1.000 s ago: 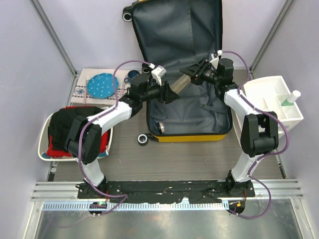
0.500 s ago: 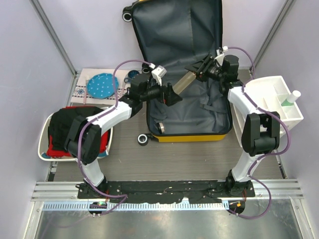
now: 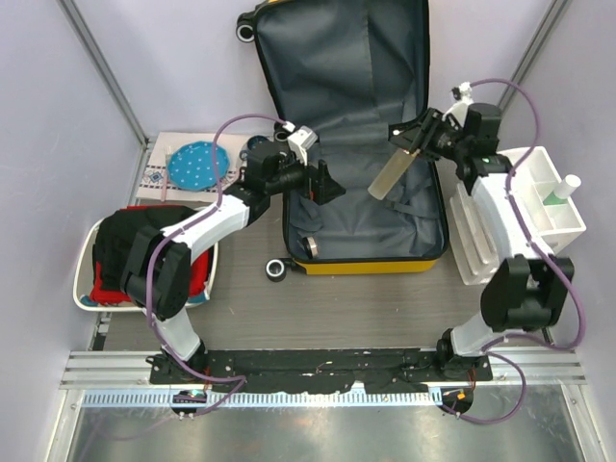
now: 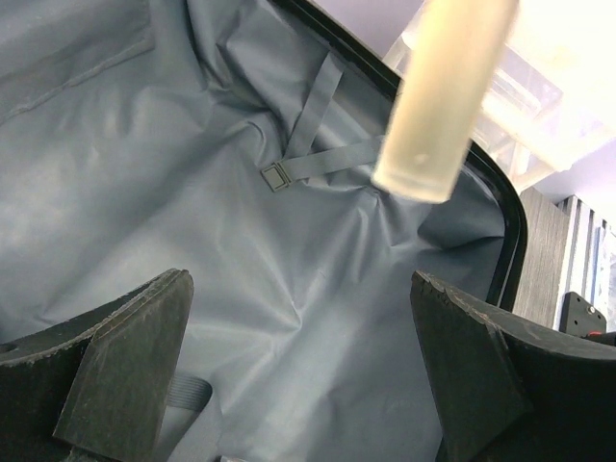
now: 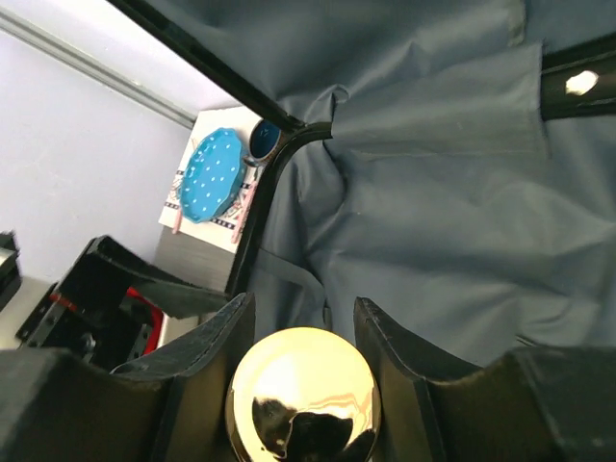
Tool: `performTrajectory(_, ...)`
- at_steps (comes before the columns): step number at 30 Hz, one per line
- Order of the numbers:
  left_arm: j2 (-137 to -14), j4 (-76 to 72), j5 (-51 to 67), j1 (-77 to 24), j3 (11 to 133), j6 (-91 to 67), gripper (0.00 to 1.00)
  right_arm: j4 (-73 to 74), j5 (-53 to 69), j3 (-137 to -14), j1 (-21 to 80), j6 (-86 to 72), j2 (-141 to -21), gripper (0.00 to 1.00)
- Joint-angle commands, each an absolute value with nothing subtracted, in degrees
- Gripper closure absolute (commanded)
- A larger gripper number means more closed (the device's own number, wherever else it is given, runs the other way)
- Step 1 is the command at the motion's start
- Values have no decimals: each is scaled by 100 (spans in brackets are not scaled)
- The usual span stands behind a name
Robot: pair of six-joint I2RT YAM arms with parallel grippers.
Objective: Open, take out, and arrange the luggage
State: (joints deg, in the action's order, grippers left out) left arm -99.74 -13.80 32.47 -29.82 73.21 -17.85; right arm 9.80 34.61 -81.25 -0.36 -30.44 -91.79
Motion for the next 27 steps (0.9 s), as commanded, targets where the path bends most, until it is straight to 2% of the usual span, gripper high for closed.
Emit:
performTrajectory(1, -9799, -1354, 3366, -2971, 7523, -1766, 1, 1555, 3331, -8315, -324, -1969, -7983, 99)
performTrajectory(8, -9984, -976, 3585, -2979, 8015, -1617, 0, 2213, 3866, -8130, -1396, -1793, -6988, 99)
performTrajectory(14, -10116, -914, 3665, -3067, 8182, -1538, 0, 3258, 4455, -8437, -2776, -1539, -6435, 99)
performTrajectory(19, -10230, -923, 3770, -3146, 8288, -1556, 0, 4007, 4825, -8771, -4057, -1108, -6319, 99)
performTrajectory(27, -10397, -783, 3858, -3182, 8551, -1591, 0, 5255, 4834, -9964, -5149, -177, -6767, 99)
